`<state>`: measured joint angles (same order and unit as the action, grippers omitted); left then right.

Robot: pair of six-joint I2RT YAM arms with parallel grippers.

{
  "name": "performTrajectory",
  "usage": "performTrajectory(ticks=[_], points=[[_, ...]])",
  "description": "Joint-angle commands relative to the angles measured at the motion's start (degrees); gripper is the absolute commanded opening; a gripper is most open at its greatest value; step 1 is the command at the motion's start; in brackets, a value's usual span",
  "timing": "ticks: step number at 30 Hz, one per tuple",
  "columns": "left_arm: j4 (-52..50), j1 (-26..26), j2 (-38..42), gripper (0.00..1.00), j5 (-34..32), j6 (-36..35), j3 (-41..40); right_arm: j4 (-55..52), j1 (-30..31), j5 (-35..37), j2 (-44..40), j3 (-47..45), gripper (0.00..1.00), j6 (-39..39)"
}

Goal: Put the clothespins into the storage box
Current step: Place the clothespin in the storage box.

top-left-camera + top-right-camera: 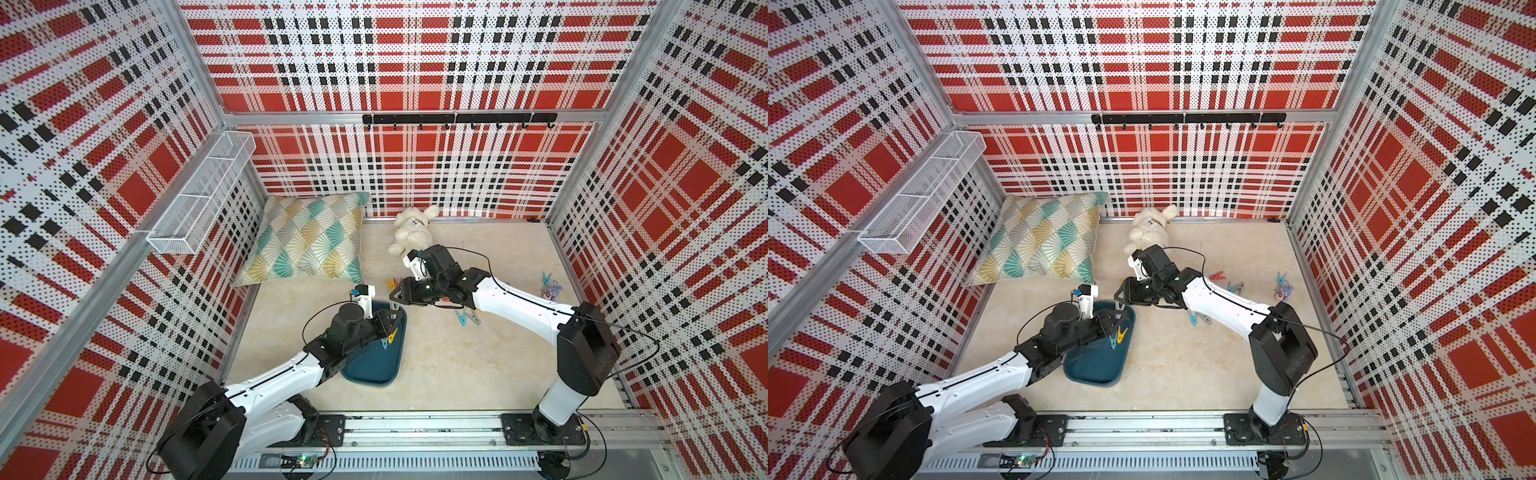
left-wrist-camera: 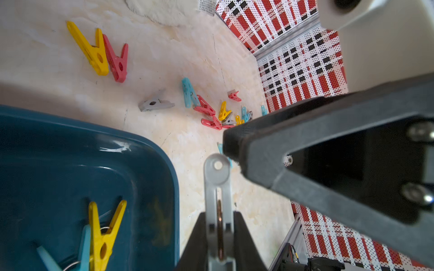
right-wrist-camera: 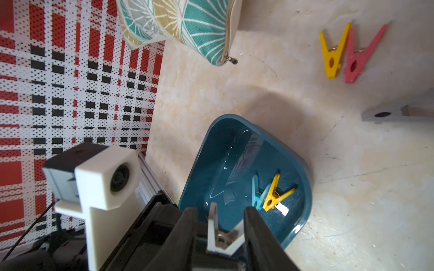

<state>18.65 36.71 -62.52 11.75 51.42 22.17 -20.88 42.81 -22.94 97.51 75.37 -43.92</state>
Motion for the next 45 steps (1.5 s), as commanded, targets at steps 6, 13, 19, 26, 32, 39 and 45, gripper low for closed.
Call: performTrajectory(ticks=[6, 13, 19, 26, 32, 39, 45], points=[[-1.46, -0.84, 2.55, 0.08, 0.85, -0.14, -1.89, -8.19, 0.13, 14.88, -4.27, 4.44, 0.48, 6.13], [-16.29, -1.37, 5.33, 0.08, -4.54, -4.53, -0.67, -15.19, -2.37, 23.53, -5.05, 2.72, 0.47, 11.84], [-24.74, -1.05, 4.33, 0.1, -9.74, -7.37, 0.23, -17.56, -5.36, 26.47, -3.19, -2.81, 0.44, 17.2], [-29.85, 2.92, -2.56, 0.13, -16.61, -8.66, 3.54, -16.76, -7.01, 29.99, 1.31, -7.66, 0.44, 19.62], [-31.57, 4.76, -4.86, 0.3, -19.82, -8.19, 5.2, -15.6, -7.29, 31.86, 4.1, -8.72, 0.43, 20.08], [-32.87, 4.84, -2.4, 0.42, -21.9, -7.65, 5.87, -15.33, -7.56, 34.34, 5.49, -8.93, 0.42, 20.34], [-33.16, 4.69, -0.64, 0.42, -22.15, -7.3, 6.13, -15.12, -8.17, 34.37, 6.2, -9.34, 0.4, 20.55]])
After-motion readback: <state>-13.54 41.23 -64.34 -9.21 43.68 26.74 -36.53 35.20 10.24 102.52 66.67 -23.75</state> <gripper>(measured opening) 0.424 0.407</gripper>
